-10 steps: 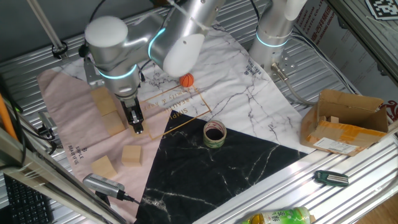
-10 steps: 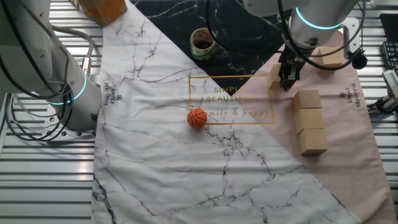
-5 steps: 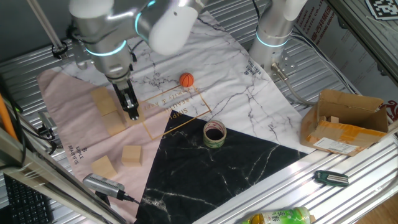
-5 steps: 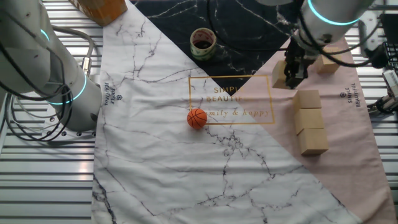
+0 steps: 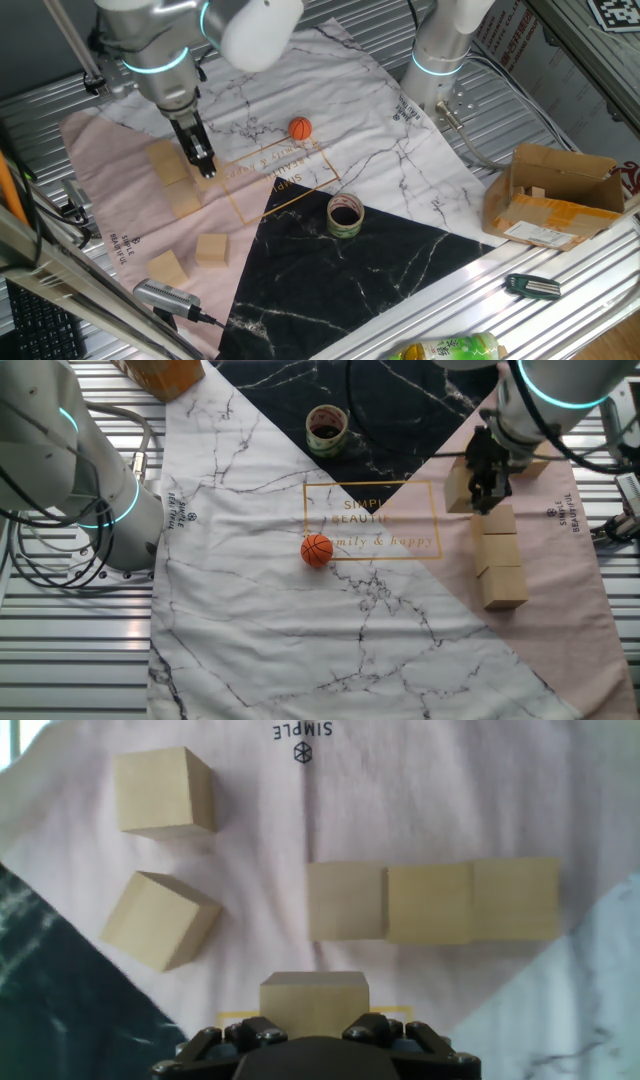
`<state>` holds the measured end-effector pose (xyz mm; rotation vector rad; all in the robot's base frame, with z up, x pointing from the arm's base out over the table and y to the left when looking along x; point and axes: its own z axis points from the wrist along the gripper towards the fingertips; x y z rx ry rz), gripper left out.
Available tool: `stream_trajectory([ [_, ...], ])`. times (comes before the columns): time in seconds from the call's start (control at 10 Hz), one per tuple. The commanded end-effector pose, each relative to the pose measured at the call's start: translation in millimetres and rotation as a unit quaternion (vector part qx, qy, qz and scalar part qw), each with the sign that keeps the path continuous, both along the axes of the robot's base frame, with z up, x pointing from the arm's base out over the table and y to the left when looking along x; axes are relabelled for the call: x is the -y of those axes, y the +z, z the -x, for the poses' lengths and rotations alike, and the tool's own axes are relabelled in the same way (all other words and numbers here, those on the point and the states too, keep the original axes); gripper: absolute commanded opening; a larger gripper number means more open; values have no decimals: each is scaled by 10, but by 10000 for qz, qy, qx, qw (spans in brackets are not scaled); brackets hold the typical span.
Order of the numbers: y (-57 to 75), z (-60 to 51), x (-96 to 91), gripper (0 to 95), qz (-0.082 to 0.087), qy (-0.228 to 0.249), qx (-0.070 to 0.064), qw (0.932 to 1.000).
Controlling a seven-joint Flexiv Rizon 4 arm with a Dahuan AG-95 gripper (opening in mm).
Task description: Stack the blocks into a pyramid shape
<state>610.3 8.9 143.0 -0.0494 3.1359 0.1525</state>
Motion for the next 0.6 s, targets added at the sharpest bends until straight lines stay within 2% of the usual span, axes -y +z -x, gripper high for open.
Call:
stream_trajectory([
  [0.1,-37,-55,85,0,28,138,-5,9999],
  [0.6,-56,-250,258,0,154,105,38,9998],
])
